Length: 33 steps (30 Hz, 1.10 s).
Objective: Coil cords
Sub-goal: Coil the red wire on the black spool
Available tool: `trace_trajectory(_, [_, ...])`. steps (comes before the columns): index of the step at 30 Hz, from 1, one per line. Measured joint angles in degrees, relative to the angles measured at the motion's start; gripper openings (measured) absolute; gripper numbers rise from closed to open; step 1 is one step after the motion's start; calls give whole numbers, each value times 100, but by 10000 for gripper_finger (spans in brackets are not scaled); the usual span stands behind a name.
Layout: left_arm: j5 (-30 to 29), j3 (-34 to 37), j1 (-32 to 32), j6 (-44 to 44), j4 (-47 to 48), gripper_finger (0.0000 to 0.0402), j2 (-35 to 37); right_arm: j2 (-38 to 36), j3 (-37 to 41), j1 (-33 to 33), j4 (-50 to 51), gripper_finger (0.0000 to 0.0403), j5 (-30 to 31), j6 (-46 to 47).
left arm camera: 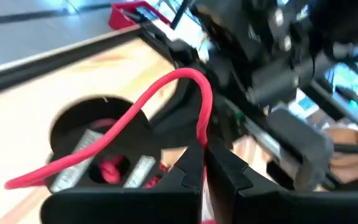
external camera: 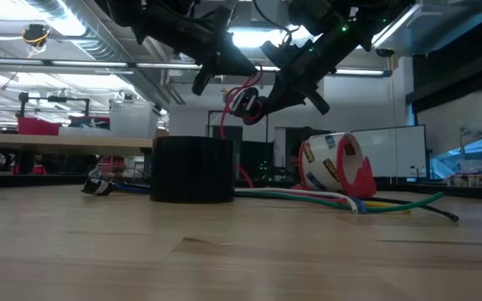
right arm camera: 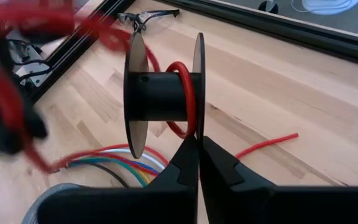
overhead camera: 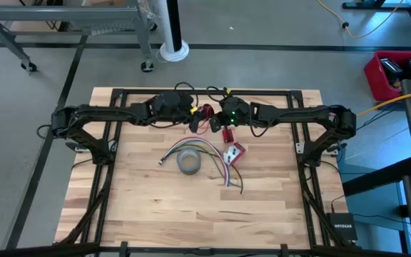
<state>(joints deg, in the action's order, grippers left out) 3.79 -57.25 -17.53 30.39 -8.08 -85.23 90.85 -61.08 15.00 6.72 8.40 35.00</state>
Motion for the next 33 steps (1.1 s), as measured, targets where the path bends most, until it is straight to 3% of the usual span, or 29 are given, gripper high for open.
trace_trajectory(20, [4, 0, -102, 116, -183, 0, 0, -1, 0, -4, -163, 5, -55, -82])
trace_trajectory(26, [20, 0, -90, 116, -222, 0, 0, 3, 0, -4, -677, 5, -389, 137])
trace_trajectory(33, [192, -1, 52, 116, -227, 0, 0, 11, 0, 2, -678, 5, 188, 385])
